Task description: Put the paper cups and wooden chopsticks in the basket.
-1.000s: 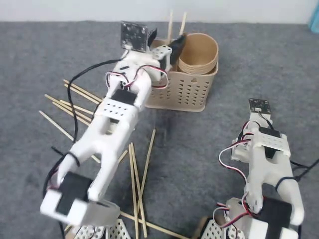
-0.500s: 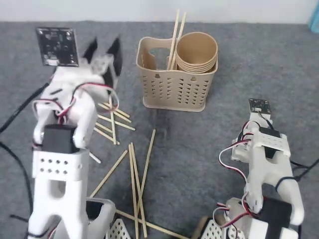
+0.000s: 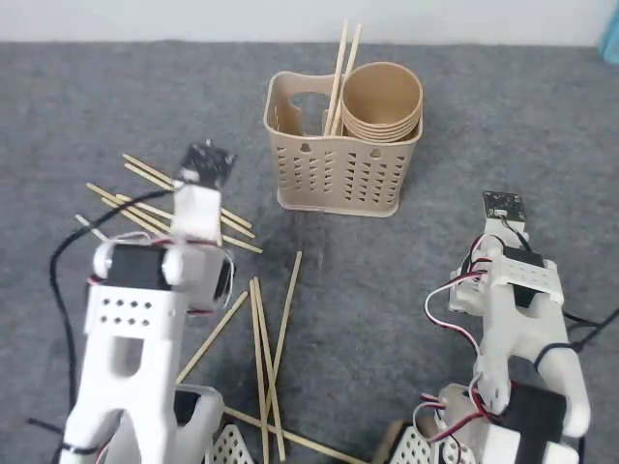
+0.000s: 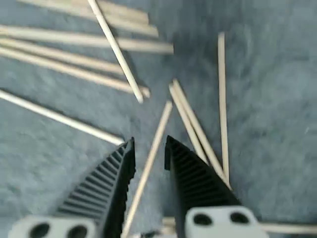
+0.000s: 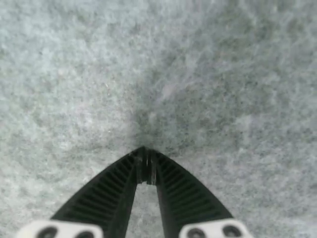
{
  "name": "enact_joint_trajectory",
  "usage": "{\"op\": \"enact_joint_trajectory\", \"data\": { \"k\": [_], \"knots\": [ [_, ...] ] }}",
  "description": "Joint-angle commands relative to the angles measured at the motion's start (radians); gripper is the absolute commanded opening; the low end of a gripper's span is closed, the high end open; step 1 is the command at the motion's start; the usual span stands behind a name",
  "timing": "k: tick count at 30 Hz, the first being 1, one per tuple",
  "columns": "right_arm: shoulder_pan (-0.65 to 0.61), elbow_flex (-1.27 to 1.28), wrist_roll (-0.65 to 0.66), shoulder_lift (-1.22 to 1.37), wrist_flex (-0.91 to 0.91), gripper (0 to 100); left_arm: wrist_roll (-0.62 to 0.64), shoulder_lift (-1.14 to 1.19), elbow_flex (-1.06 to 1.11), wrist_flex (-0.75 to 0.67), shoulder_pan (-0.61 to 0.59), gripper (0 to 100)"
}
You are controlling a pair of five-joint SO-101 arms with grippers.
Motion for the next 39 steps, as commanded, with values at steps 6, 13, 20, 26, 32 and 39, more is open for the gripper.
{"op": "enact_joint_trajectory", "data": {
  "k": [6,13,20,26,32,39],
  "knots": [
    [-0.004,-0.003,0.006,-0.036,-0.024,1.6,-0.044,0.015,0.232,-0.216,0.006,9],
    [-0.004,-0.003,0.006,-0.036,-0.024,1.6,-0.054,0.394,0.206,-0.371,0.023,9],
    [-0.004,-0.003,0.006,-0.036,-0.024,1.6,-0.1,0.578,0.168,-0.437,0.104,9],
    [-0.004,-0.003,0.008,-0.036,-0.024,1.6,-0.057,0.644,0.17,-0.54,0.092,9],
    [-0.004,-0.003,0.009,-0.036,-0.024,1.6,-0.049,0.657,0.166,-0.537,0.081,4],
    [-0.004,-0.003,0.009,-0.036,-0.024,1.6,-0.057,0.657,-0.051,-0.106,0.083,1]
  ]
}}
